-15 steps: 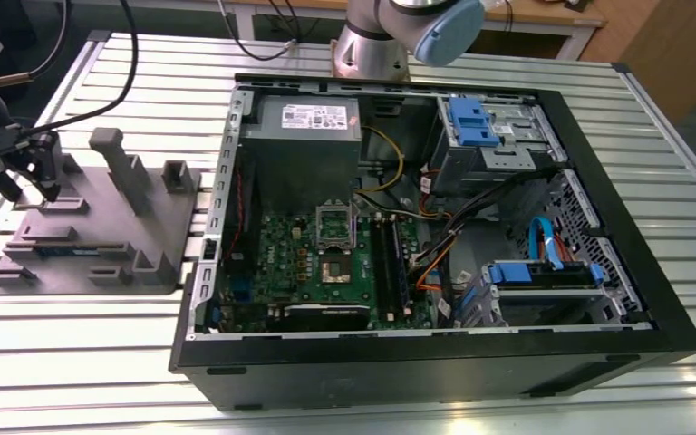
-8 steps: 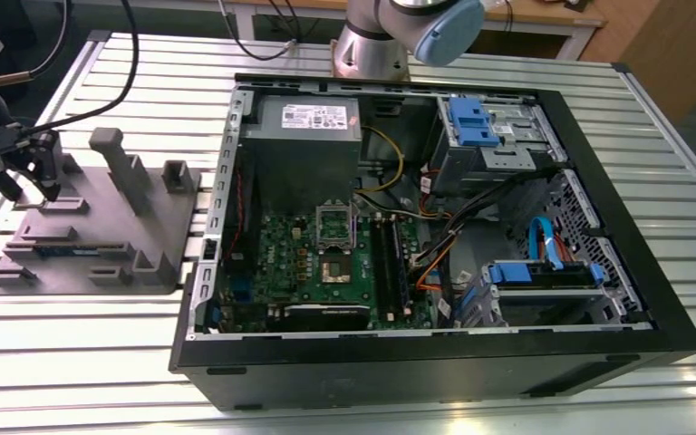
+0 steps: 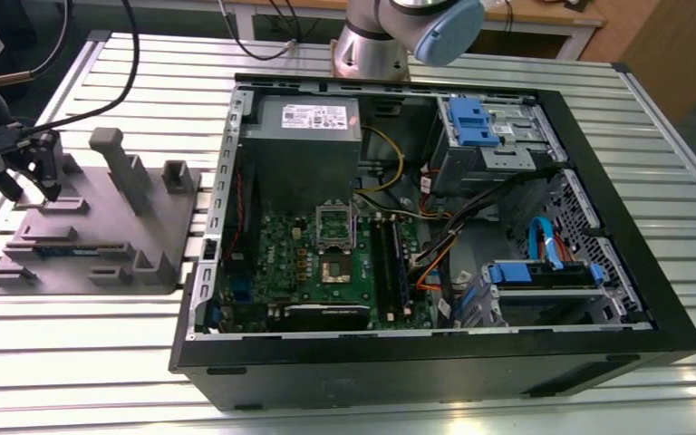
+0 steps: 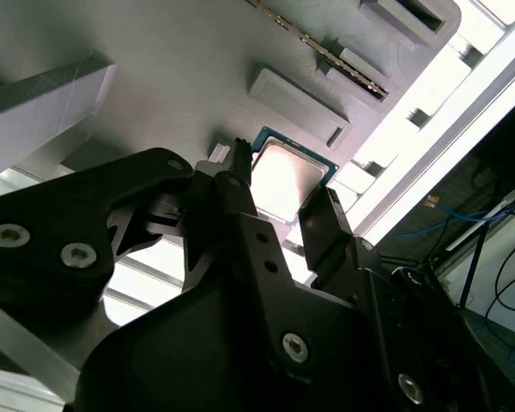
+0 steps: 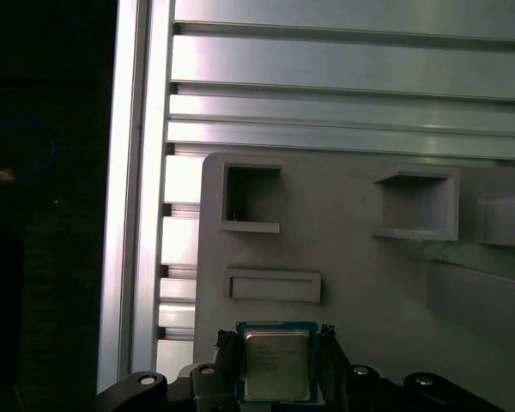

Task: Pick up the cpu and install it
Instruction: 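Pick up the cpu and move it towards the insertion slot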

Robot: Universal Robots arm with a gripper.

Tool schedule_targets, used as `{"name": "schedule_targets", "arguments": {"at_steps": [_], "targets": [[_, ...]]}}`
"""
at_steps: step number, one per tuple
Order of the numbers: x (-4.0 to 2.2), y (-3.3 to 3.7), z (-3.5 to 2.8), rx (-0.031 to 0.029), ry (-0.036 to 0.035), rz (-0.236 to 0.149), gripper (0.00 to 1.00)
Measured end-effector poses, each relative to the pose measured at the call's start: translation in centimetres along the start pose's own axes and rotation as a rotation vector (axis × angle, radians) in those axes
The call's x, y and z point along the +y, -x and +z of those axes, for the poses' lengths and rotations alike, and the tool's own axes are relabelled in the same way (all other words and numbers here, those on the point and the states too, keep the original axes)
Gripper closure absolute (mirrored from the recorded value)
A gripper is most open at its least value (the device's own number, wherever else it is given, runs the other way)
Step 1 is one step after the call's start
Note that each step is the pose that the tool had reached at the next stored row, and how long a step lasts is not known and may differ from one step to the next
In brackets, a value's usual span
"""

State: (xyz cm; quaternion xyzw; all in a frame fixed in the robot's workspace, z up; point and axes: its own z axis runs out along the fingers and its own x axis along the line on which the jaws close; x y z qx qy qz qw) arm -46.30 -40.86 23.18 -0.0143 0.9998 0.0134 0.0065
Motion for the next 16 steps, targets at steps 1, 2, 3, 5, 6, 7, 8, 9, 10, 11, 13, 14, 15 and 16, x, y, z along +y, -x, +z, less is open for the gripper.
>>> {"name": "schedule_targets", "arguments": {"at_steps": [1, 2, 3, 5, 6, 7, 8, 9, 10, 11, 13, 14, 15, 16], "targets": [[0.01, 0.0, -0.08, -0.0002, 0.0001, 0.0, 0.53], [0.01, 0.0, -0.17, -0.0003, 0.0001, 0.0, 0.53], [0.02, 0.0, -0.27, -0.0002, 0.0001, 0.0, 0.53], [0.03, 0.01, -0.42, -0.0003, 0.0001, 0.0, 0.53], [0.03, 0.01, -0.5, -0.0002, 0.0, 0.0, 0.53], [0.04, 0.01, -0.56, -0.0004, 0.0001, 0.0, 0.53], [0.04, 0.01, -0.62, -0.0003, 0.0, 0.0, 0.53], [0.04, 0.01, -0.68, -0.0003, -0.0001, 0.0, 0.53], [0.05, 0.01, -0.73, -0.0003, -0.0001, 0.0, 0.53], [0.05, 0.01, -0.76, -0.0004, 0.0, 0.0, 0.53], [0.05, 0.01, -0.84, -0.0004, 0.0, 0.0, 0.53], [0.05, 0.01, -0.87, -0.0004, 0.0, 0.0, 0.53], [0.05, 0.01, -0.89, -0.0004, 0.0, 0.0, 0.53], [0.06, 0.01, -0.92, -0.0004, -0.0001, 0.0, 0.53]]}}
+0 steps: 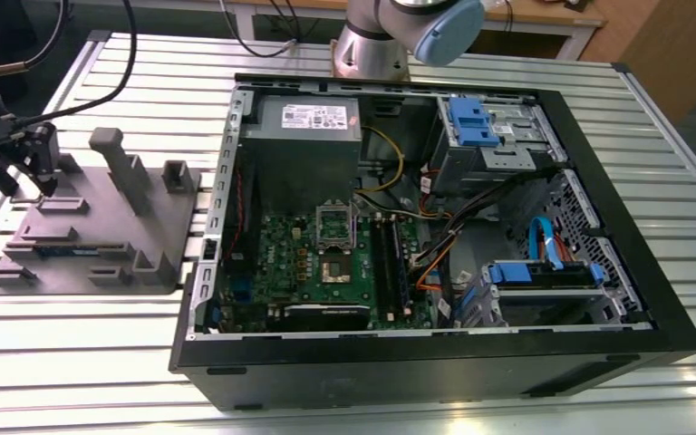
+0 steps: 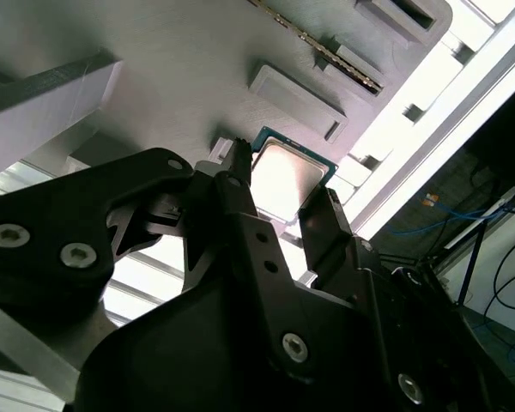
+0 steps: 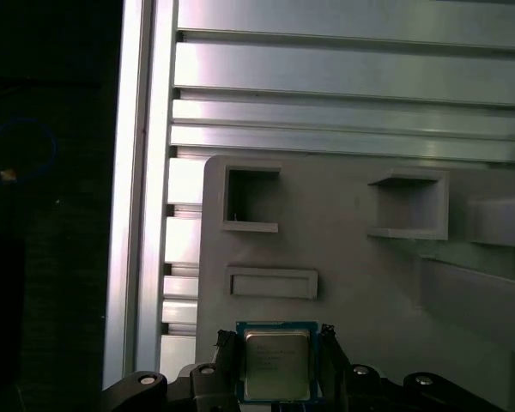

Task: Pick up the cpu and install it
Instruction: 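Pick up the cpu and move it towards the insertion slot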

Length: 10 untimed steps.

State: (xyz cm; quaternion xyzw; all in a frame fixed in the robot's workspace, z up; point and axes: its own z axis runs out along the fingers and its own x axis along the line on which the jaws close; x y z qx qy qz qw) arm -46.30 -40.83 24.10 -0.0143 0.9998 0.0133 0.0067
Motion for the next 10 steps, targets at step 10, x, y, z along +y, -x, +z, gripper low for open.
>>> {"name": "schedule_targets", "arguments": {"at_steps": [10], "targets": [[0.02, 0.0, -0.3, 0.0002, -0.0009, 0.0, 0.53]]}}
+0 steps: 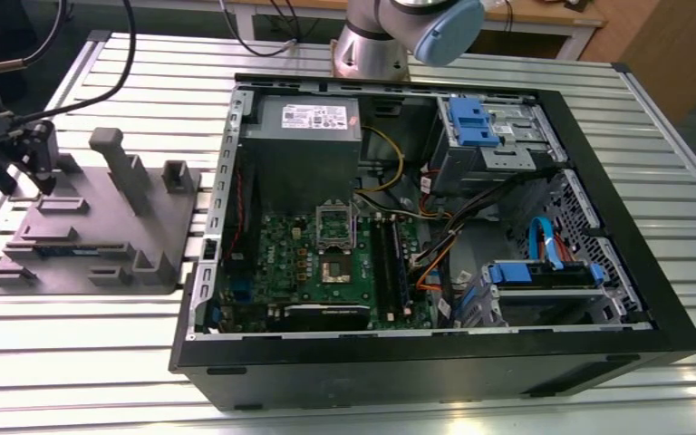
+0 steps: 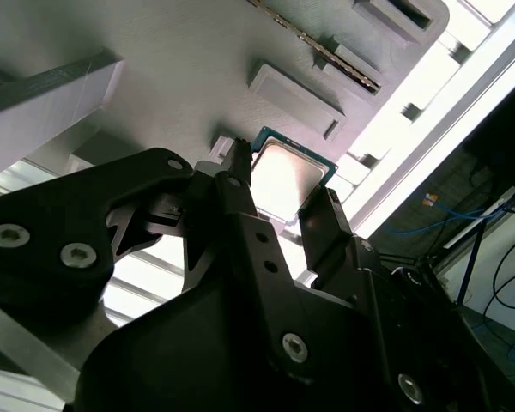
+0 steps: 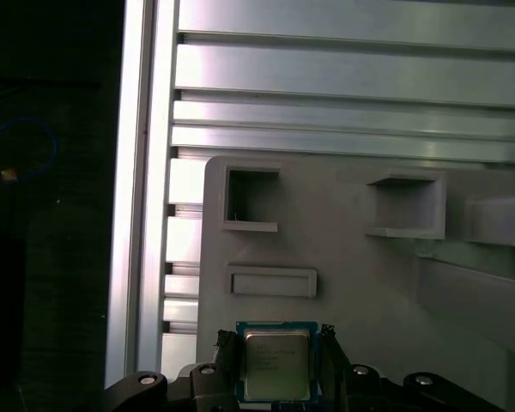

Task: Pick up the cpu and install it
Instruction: 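Pick up the cpu and move it towards the insertion slot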

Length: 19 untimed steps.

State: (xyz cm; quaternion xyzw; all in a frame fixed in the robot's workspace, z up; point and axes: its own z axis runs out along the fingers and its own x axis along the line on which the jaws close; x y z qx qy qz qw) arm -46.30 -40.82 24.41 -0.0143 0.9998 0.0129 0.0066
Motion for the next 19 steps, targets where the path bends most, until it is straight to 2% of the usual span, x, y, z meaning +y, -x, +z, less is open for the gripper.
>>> {"name": "schedule_targets", "arguments": {"at_steps": [19], "targets": [[0.02, 0.01, -0.61, -0.0001, 0.0, 0.0, 0.53]]}}
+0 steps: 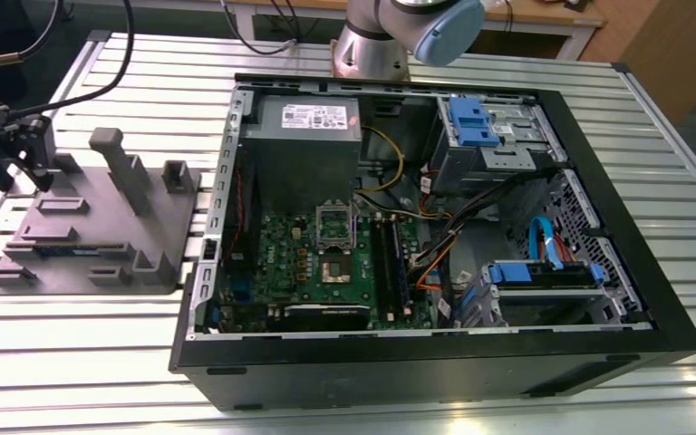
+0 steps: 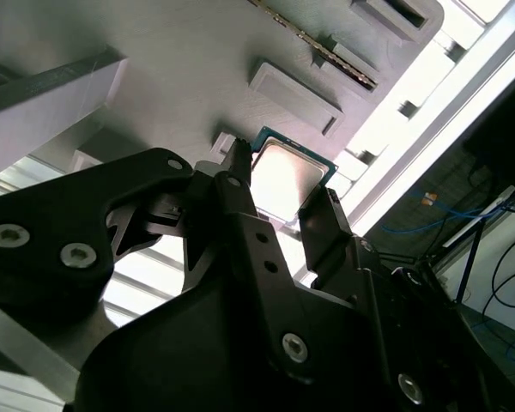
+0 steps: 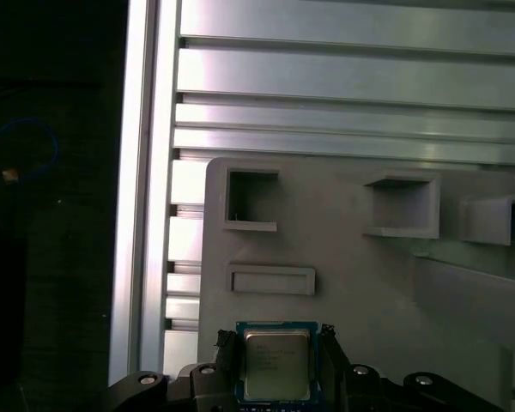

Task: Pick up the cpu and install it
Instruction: 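Pick up the cpu and move it towards the insertion slot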

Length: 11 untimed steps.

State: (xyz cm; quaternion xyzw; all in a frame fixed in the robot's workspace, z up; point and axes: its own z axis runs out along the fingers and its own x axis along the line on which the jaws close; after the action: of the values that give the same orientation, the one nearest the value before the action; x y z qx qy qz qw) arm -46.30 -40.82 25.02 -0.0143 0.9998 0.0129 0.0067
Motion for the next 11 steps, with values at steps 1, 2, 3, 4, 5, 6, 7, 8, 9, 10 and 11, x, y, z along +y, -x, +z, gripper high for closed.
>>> {"name": "schedule_targets", "arguments": {"at_steps": [1, 2, 3, 4, 5, 6, 7, 8, 9, 10, 11], "targets": [[0.0, 0.0, -0.03, 0.0, 0.0, 0.0, 0.53], [0.0, 0.0, -0.05, 0.0, 0.0, 0.0, 0.53], [0.0, 0.0, -0.08, 0.0001, 0.0, 0.0, 0.53], [0.0, 0.0, -0.1, 0.0001, 0.0, 0.0, 0.53], [0.01, 0.0, -0.11, 0.0001, 0.0, 0.0, 0.53], [0.0, 0.0, -0.11, 0.0001, 0.0, 0.0, 0.53], [0.0, 0.0, -0.11, 0.0001, 0.0, 0.0, 0.53], [0.01, 0.0, -0.11, 0.0, 0.0, 0.0, 0.53], [0.01, 0.02, -0.12, 0.0002, -0.0001, 0.0, 0.53], [0.01, 0.07, -0.13, 0.0004, -0.0002, 0.0, 0.53], [0.01, 0.14, -0.13, 0.0003, -0.0001, 0.0, 0.53]]}}
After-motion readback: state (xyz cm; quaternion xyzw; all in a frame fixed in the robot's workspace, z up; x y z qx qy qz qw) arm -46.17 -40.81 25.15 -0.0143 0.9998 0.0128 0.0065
